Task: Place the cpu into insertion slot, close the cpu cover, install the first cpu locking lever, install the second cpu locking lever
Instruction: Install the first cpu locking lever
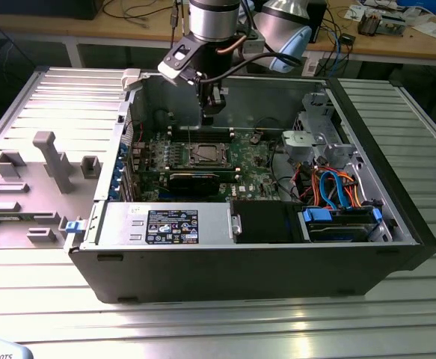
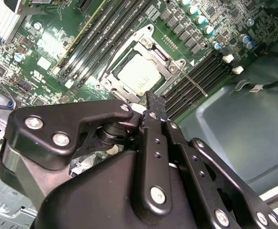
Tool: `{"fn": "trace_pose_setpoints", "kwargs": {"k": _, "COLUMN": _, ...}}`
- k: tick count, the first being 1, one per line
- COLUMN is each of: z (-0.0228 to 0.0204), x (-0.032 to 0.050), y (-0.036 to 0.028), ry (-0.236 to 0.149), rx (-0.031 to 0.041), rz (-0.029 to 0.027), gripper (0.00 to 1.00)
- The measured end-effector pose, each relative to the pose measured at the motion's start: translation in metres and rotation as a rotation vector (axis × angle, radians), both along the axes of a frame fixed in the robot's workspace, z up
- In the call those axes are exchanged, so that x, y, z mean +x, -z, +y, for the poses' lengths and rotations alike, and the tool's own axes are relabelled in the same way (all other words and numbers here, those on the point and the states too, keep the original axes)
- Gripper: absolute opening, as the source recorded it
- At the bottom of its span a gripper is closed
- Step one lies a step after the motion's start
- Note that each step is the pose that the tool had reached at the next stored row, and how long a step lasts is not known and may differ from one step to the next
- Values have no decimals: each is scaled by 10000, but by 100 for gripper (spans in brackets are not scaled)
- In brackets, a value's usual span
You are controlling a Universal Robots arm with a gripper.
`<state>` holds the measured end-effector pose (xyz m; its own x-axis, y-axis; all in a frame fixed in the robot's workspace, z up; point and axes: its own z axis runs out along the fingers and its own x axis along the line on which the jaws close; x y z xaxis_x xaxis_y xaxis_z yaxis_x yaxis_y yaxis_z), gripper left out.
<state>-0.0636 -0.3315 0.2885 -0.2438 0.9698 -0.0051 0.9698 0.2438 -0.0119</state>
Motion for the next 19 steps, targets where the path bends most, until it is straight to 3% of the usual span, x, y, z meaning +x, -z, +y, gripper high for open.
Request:
{"fn": "trace_pose_setpoints", "kwargs": {"k": 10, "z": 0, "x": 0, "y": 0, "ry": -421, "rx": 0, "rz": 0, "gripper": 11}}
{"fn": "trace_pose_setpoints", "kwargs": {"k": 19, "z": 0, "x": 0, "y": 0, "ry": -442, "rx": 1, "rz": 0, "gripper": 11}}
